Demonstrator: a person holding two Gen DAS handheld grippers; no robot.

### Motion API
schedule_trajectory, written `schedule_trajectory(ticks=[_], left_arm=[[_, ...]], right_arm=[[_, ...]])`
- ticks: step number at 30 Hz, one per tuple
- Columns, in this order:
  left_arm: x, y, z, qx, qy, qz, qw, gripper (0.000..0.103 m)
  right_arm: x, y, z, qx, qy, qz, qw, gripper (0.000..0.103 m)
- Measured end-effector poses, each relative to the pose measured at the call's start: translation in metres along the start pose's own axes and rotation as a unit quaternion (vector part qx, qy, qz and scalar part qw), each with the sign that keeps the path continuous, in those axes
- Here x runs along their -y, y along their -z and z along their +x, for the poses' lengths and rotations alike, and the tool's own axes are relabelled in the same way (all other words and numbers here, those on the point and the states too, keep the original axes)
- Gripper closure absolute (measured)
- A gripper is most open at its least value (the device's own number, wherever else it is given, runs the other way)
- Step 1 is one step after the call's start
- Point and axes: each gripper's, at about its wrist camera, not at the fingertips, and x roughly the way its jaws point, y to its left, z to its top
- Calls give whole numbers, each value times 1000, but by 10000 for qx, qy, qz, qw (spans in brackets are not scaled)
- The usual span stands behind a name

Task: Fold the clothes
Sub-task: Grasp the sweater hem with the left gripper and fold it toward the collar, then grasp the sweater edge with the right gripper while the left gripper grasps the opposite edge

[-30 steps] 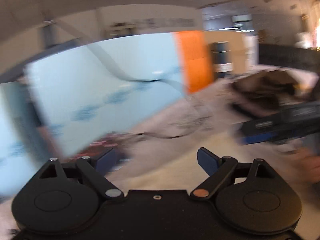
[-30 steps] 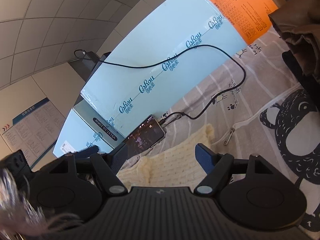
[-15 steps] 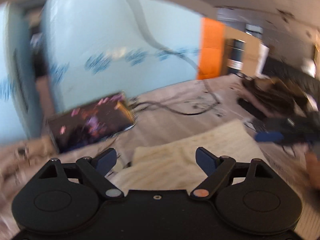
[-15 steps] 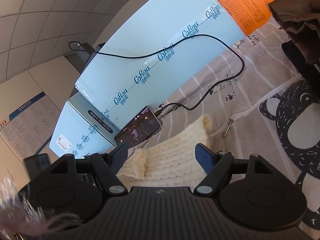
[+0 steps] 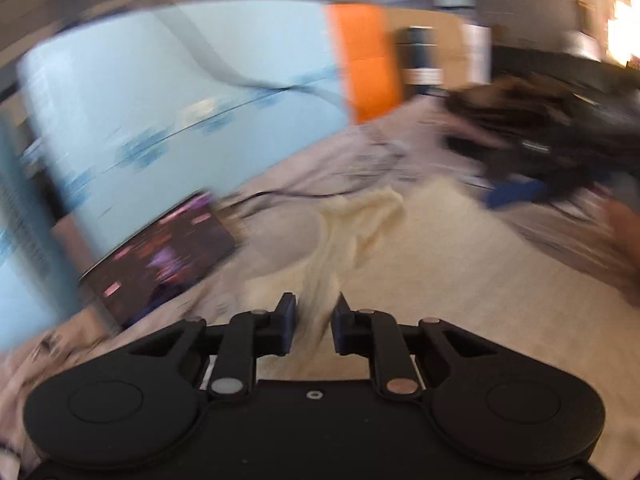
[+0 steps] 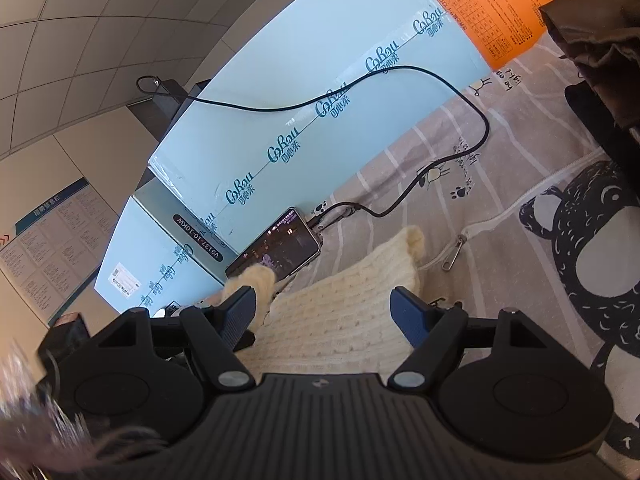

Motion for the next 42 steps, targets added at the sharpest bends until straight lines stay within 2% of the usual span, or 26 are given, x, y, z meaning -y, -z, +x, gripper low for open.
schedule_trajectory(ticks=[1, 3, 5, 6, 7, 8, 11, 13, 15, 18, 21, 24, 28, 32, 35, 36, 37, 39, 42], left_arm=[[6, 1, 5, -121, -23, 161, 9998, 79], [7, 1, 8, -120, 37, 129, 9998, 78], [6, 1, 9, -73, 134, 31, 9999, 68], [6, 1, 10, -49, 183, -17, 9998, 56], [7, 1, 6, 49, 263, -36, 9996, 42], [8, 0, 0, 182, 359, -39, 9992, 38], [11, -3, -18, 581, 645, -51, 9962, 32], [10, -5, -29, 847, 738, -122, 9936, 25], [5, -8, -29, 878, 323, -303, 9952, 24], [-4, -7, -10, 350, -569, -414, 9969, 24], [-4, 2, 9, -191, -845, -343, 9957, 23], [-5, 2, 10, -133, -877, -389, 9953, 22], [-1, -2, -16, 395, -915, -269, 9947, 22], [17, 8, -74, 1135, -782, 32, 9905, 14], [38, 23, -121, 1601, -711, 323, 9840, 7], [47, 29, -137, 1720, -680, 427, 9818, 2], [56, 36, -150, 1784, -658, 523, 9804, 0], [73, 50, -167, 1637, -606, 694, 9822, 0], [92, 68, -183, 1324, -413, 830, 9868, 0]], right_arm=[[0, 0, 0, -4, -2, -6, 10000, 30], [0, 0, 0, -3, -3, -17, 10000, 30], [-1, 0, 0, -5, -7, -23, 10000, 30], [-1, 1, 0, -9, -12, -25, 10000, 30], [-1, 1, 0, -13, -17, -26, 10000, 30], [-1, 1, 0, -17, -21, -28, 10000, 30], [-1, 1, 0, -21, -41, -32, 10000, 30], [-1, 1, 0, -23, -46, -38, 10000, 30], [-1, 2, 1, -46, -46, -45, 10000, 30], [-2, 2, 2, -62, -41, -66, 10000, 30], [-3, 3, 3, -75, -40, -97, 9999, 30], [-3, 4, 4, -135, -52, -149, 9998, 30], [-4, 5, 6, -97, -53, -317, 9994, 30], [-7, 6, 5, -42, -192, -543, 9983, 30], [-18, 13, 1, 16, -479, -976, 9941, 29], [-22, 15, 0, 32, -600, -1134, 9917, 26], [-28, 18, -2, 42, -677, -1296, 9892, 25], [-42, 25, -9, 118, -650, -1767, 9820, 24], [-61, 39, -33, 201, -872, -2578, 9620, 18]])
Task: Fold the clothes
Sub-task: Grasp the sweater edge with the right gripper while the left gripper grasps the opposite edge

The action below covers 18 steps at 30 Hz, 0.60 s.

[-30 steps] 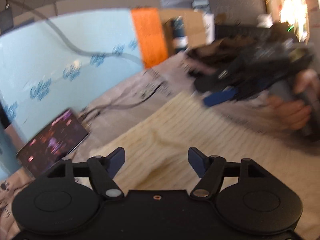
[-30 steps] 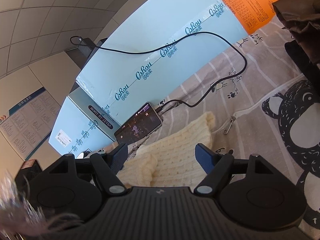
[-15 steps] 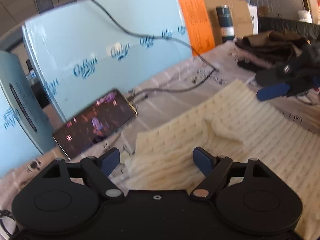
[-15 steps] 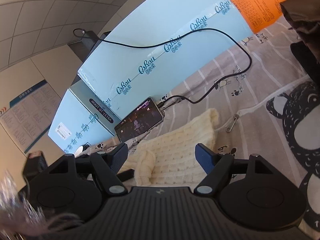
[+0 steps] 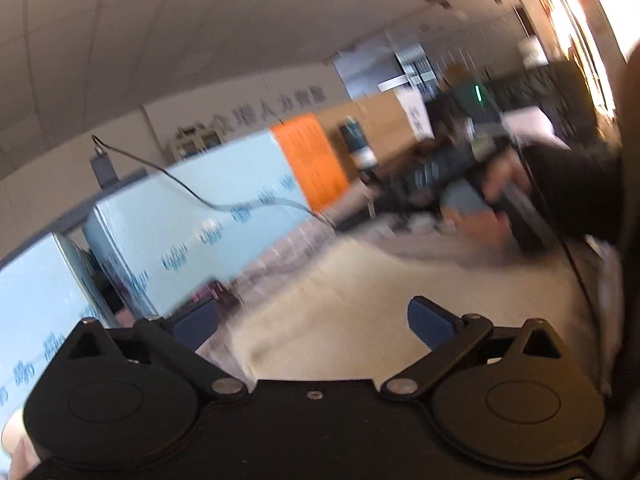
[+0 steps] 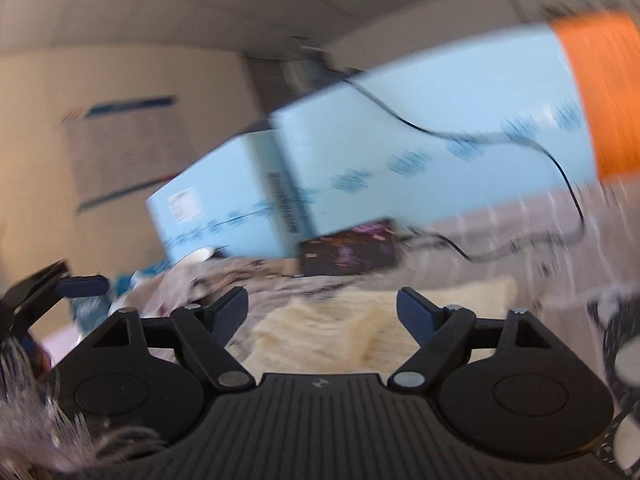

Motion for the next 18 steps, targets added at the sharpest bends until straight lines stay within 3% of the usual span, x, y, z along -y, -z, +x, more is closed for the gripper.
schedule_trajectory(ticks=[4, 7, 12, 16, 18], left_arm=[[20, 12, -17, -300, 589, -34, 9978, 0], [35, 19, -18, -443, 1017, 172, 9937, 0], [57, 32, -1, -809, 551, 709, 9927, 0], [40, 39, 7, -615, 442, -48, 9971, 0], [27, 44, 10, -519, 332, -584, 9964, 0]], right_arm=[[-35, 12, -35, -271, -248, -802, 9961, 15], [-52, 26, -58, -572, -260, -1062, 9924, 15], [-68, 42, -86, -878, -441, -990, 9902, 15], [-82, 55, -101, -1267, -905, -1219, 9803, 15], [-92, 64, -102, -1513, -905, -1525, 9724, 15]])
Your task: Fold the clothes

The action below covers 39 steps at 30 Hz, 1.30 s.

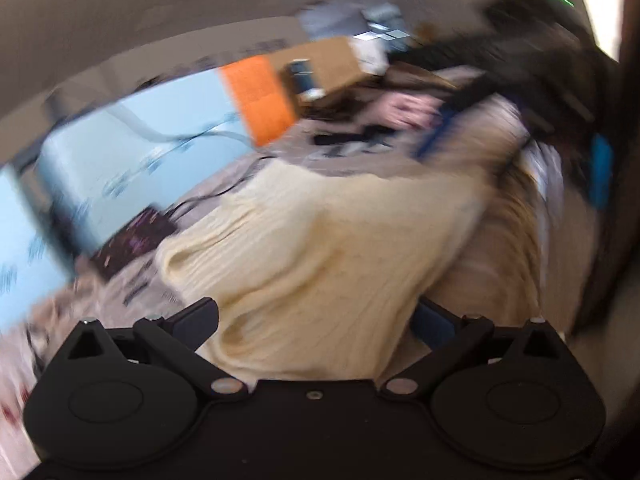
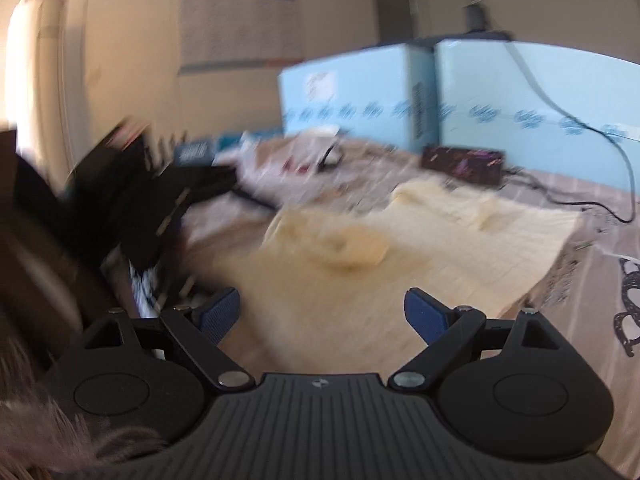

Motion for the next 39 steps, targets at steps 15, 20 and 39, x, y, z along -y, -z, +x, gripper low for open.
schedule_trajectory(ticks=[15, 20, 39], left_arm=[[-16, -6, 14, -281, 571, 638, 9959, 1], [-59, -11, 27, -146, 1085, -41, 9940, 55], [-172, -70, 146, 641, 1012, -1341, 9837, 78]], right_arm=[[28, -5, 19, 456, 86, -18, 9989, 91], [45, -8, 18, 807, -18, 408, 9959, 92], [184, -95, 87, 1313, 1245, 556, 9819, 93]])
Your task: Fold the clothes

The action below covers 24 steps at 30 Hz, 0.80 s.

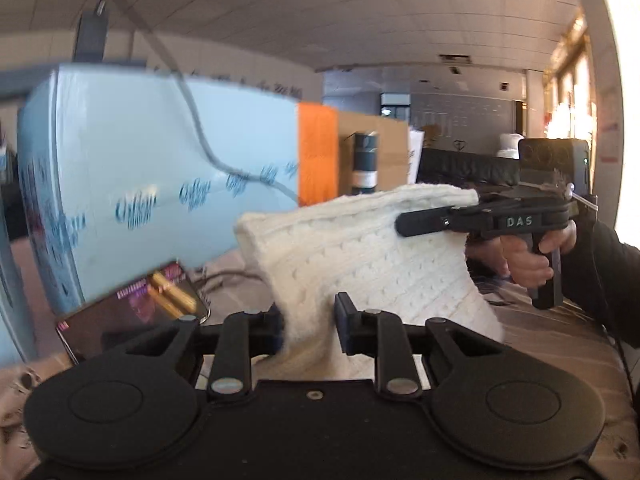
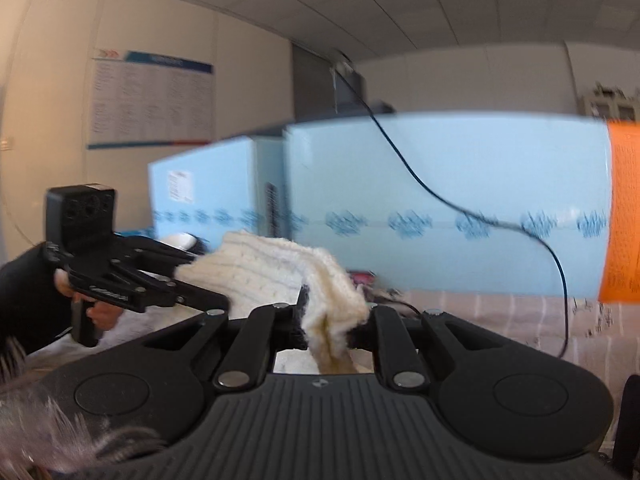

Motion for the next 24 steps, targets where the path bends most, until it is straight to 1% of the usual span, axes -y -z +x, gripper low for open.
schedule_trajectory(ticks=[2, 5, 6, 7, 9, 11, 13, 16, 19, 21, 23, 24], left_arm=[[-2, 2, 11, -156, -126, 33, 9998, 78], [1, 7, 23, -378, -461, 91, 9982, 68], [2, 8, 26, -415, -607, 77, 9973, 57], [2, 9, 28, -431, -772, 48, 9961, 48], [-2, 8, 28, -383, -1015, -136, 9940, 42], [-4, 7, 25, -358, -1229, -370, 9911, 38], [-8, 10, 30, -561, -1354, -490, 9880, 36], [-6, 22, 40, -894, -1547, -462, 9828, 35], [-1, 25, 43, -969, -1735, -332, 9795, 33], [2, 26, 44, -956, -1823, -240, 9783, 33], [0, 24, 42, -896, -1886, -307, 9775, 30], [-1, 22, 40, -863, -1914, -355, 9771, 24]], right_arm=[[12, 8, 16, -217, 79, 180, 9996, 93], [25, 24, 36, -558, 176, 395, 9975, 93], [28, 29, 42, -673, 199, 456, 9965, 93], [30, 32, 46, -796, 257, 486, 9953, 93], [33, 40, 52, -1011, 416, 516, 9927, 91], [34, 44, 53, -1066, 551, 528, 9914, 91], [35, 46, 52, -1111, 703, 611, 9894, 89], [35, 51, 54, -1281, 883, 687, 9854, 83], [33, 53, 59, -1371, 1151, 608, 9820, 71], [33, 53, 62, -1443, 1396, 558, 9780, 53], [36, 54, 62, -1453, 1435, 646, 9768, 50], [37, 55, 61, -1452, 1430, 668, 9767, 50]])
